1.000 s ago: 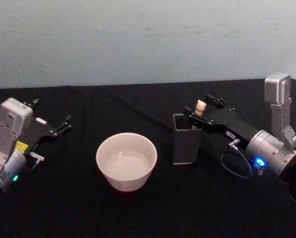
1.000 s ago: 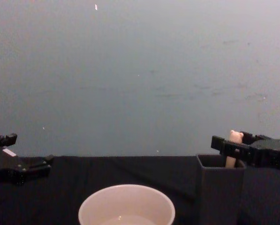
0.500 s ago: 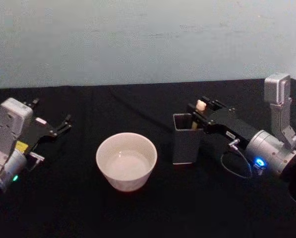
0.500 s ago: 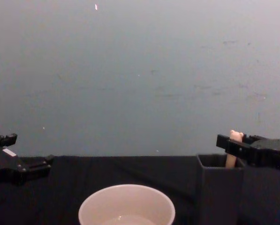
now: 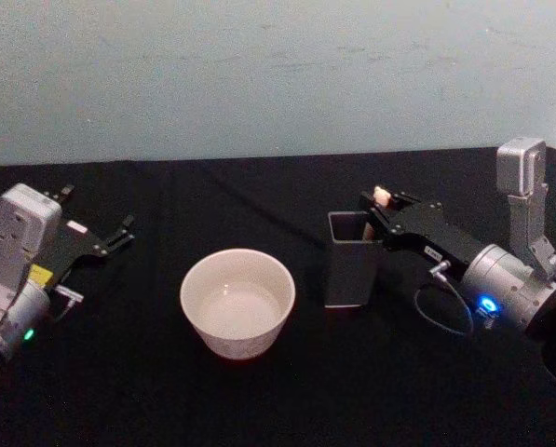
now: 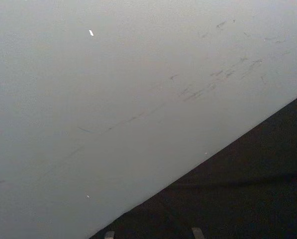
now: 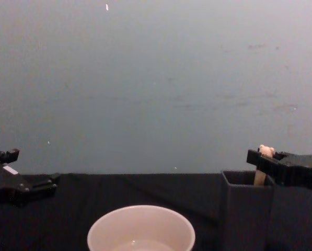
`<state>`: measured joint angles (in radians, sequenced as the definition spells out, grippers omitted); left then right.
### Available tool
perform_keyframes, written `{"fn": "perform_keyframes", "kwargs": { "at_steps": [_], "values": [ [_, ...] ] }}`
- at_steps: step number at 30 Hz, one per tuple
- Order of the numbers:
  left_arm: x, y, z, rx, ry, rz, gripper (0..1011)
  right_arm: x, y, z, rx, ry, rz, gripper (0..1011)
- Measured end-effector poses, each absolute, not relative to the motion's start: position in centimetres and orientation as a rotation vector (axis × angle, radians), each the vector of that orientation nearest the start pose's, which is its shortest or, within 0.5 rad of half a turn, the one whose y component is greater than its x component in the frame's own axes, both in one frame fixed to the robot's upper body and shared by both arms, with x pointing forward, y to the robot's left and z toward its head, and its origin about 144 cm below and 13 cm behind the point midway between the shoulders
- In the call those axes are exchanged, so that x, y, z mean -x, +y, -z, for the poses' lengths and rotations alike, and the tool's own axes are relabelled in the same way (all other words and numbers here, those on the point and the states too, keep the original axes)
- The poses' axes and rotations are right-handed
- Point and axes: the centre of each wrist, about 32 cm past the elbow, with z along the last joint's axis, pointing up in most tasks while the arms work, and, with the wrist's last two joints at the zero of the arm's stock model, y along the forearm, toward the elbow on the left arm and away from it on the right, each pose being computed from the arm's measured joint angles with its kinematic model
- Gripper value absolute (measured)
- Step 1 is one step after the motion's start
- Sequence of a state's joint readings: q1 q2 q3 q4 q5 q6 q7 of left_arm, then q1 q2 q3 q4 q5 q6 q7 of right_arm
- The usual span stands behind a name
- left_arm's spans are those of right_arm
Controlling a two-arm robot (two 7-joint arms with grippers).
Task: Pick up the stirring spoon with one hand, stir inside the cup, then place it back in its original position.
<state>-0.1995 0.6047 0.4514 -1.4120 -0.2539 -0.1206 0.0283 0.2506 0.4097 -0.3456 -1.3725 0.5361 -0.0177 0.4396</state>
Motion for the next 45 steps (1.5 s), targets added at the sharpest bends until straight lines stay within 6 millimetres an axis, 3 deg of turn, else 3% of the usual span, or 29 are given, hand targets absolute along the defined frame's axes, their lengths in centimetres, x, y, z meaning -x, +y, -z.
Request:
{"fn": "perform_keyframes", "kwargs": {
  "at_steps": [15, 30, 45],
  "values": [
    [-48.9, 31.0, -114.0, -0.304, -0.285, -1.248, 1001, -51.6, -27.3, -115.7, -0.043, 0.112, 0.891, 214],
    [-48.9, 31.0, -114.0, -0.304, -0.285, -1.248, 1001, -51.3, -27.4, -119.0, -0.16, 0.098, 0.87, 214],
    [-48.9, 31.0, -114.0, -0.305, -0.285, -1.248, 1001, -52.8, -26.6, -122.0, -0.3, 0.058, 0.854, 214]
  ]
}}
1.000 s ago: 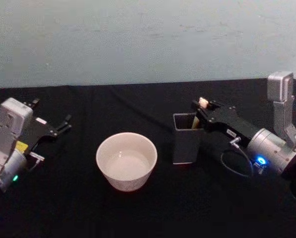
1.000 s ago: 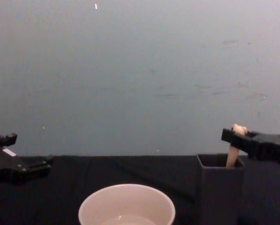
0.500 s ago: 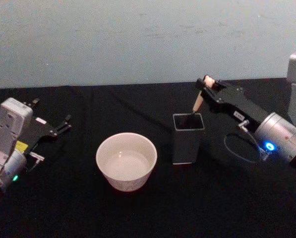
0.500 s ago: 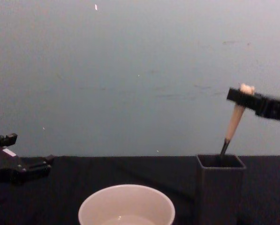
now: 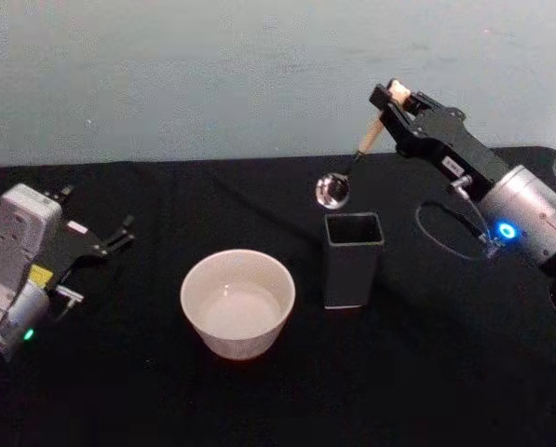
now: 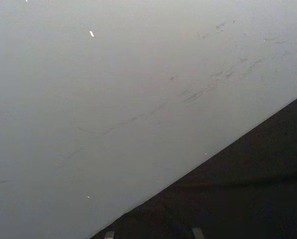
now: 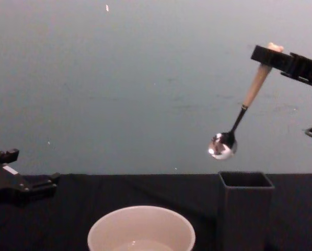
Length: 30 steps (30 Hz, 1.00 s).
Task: Pick up the stirring spoon with one hand, stir inside the cup, then place it back in its original position.
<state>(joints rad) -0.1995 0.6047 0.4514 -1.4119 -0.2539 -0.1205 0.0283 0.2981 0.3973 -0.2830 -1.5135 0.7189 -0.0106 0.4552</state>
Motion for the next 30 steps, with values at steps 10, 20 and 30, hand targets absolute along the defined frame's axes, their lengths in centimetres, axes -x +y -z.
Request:
{"fn": "perform_keyframes", "kwargs": {
  "at_steps": [10, 20, 30],
  "values": [
    [-48.9, 31.0, -114.0, -0.305, -0.285, -1.248, 1001, -54.2, -24.2, -121.9, -0.299, 0.105, 0.779, 214],
    [-48.9, 31.0, -114.0, -0.304, -0.285, -1.248, 1001, -55.1, -21.7, -120.5, -0.199, 0.099, 0.671, 214],
    [-48.9, 31.0, -114.0, -0.305, -0.285, -1.248, 1001, -55.5, -20.2, -119.5, -0.093, 0.037, 0.582, 214]
  ]
}}
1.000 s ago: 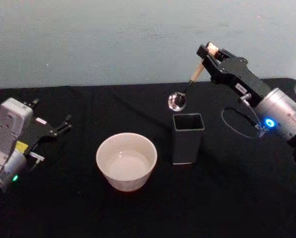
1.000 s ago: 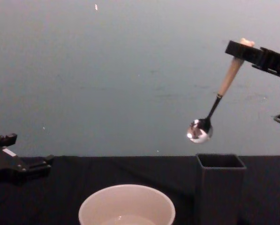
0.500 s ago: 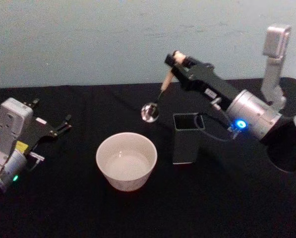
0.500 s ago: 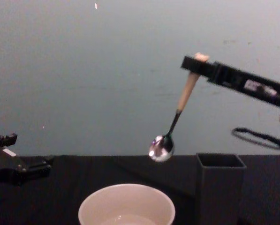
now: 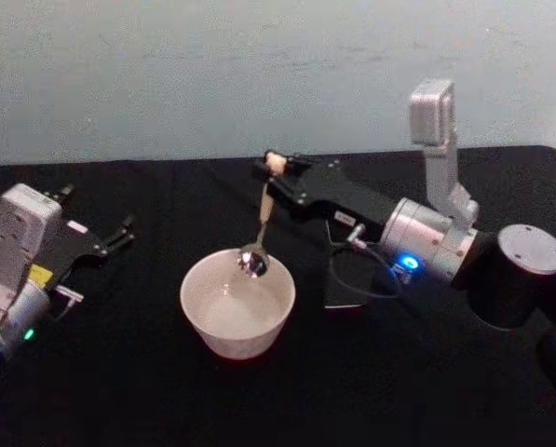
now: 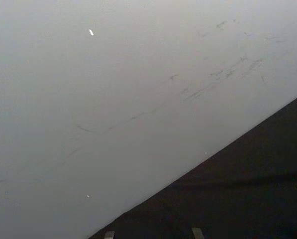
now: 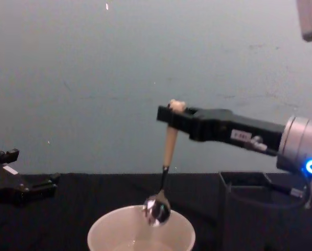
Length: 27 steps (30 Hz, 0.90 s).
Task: Pick up the stirring spoon with one hand, stir inside the cup, then place it back in its original position.
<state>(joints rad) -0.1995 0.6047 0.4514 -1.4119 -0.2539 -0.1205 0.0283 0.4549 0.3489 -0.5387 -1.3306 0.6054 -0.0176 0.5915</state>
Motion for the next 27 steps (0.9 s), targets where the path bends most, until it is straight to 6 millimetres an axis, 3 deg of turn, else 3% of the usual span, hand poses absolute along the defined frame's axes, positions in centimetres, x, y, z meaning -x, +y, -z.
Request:
{"fn": "perform_keyframes", "kwargs": {
  "at_steps": [27],
  "values": [
    [-48.9, 31.0, -114.0, -0.304, -0.285, -1.248, 1001, -54.7, -16.6, -117.8, 0.085, -0.071, 0.386, 214]
  ]
}}
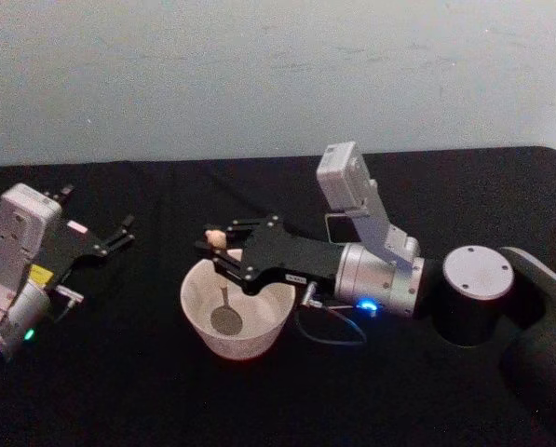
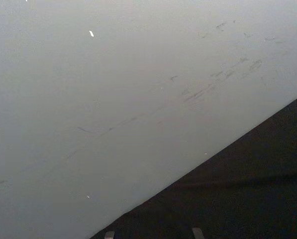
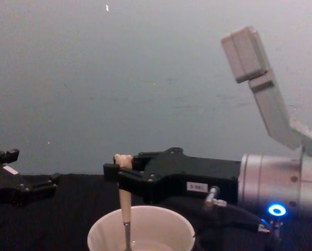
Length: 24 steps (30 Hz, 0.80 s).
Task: Pick up the stirring spoon with one hand, stir inside the cup, then place it back in its original position.
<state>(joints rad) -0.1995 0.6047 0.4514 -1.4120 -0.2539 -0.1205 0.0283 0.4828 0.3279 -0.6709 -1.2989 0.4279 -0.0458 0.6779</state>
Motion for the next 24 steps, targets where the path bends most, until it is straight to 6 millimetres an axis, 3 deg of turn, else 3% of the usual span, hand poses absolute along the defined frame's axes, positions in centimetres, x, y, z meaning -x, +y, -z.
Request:
{"fn": "perform_keyframes", "kwargs": {
  "at_steps": [12, 24],
  "values": [
    [-48.9, 31.0, -114.0, -0.304, -0.285, -1.248, 1001, -56.3, -15.2, -117.3, 0.078, -0.053, 0.435, 214],
    [-48.9, 31.0, -114.0, -0.305, -0.285, -1.248, 1001, -57.6, -16.4, -117.7, 0.078, -0.067, 0.522, 214]
  ]
}}
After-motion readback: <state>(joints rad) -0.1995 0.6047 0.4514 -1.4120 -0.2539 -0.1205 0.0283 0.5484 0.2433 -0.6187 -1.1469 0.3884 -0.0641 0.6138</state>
